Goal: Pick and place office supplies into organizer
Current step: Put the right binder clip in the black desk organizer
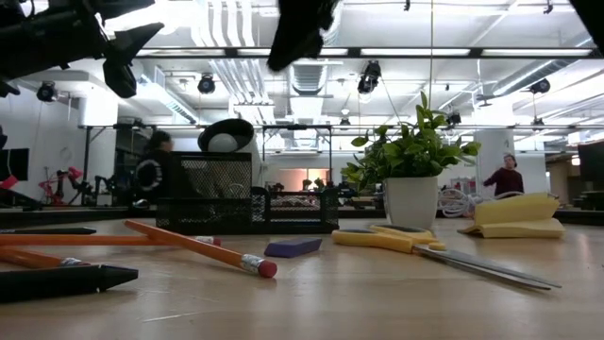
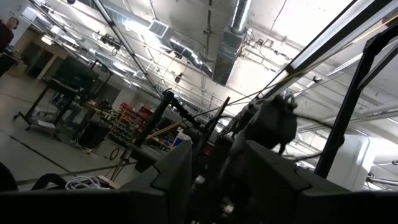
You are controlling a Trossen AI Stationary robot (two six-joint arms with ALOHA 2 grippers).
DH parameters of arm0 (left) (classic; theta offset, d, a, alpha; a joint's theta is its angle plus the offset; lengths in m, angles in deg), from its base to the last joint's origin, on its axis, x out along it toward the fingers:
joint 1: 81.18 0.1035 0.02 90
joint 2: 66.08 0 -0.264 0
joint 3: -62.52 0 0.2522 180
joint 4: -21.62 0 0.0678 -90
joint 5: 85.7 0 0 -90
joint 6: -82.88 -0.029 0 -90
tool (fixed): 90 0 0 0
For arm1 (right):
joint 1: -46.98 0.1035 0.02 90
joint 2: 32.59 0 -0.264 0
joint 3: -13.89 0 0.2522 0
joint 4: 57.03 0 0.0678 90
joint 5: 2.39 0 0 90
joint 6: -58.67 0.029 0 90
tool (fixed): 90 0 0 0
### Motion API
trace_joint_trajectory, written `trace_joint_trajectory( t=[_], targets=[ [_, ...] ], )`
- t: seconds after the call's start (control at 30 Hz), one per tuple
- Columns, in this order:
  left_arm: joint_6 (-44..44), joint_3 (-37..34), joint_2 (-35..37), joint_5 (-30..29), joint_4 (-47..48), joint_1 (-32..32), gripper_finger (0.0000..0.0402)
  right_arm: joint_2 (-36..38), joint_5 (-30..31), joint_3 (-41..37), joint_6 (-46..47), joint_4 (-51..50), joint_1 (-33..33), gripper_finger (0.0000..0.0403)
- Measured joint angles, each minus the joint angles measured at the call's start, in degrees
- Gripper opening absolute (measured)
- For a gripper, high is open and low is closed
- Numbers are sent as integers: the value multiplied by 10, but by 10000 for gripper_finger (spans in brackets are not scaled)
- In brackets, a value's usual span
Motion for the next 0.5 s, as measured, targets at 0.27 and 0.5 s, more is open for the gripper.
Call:
trace_joint_trajectory(
  t=[0.27,0.5],
  targets=[
    [0,0,0,0,2,0,133,120,29,-45,23,17,2,68],
    [0,0,-1,0,4,0,133,253,81,-124,69,27,2,69]
  ],
)
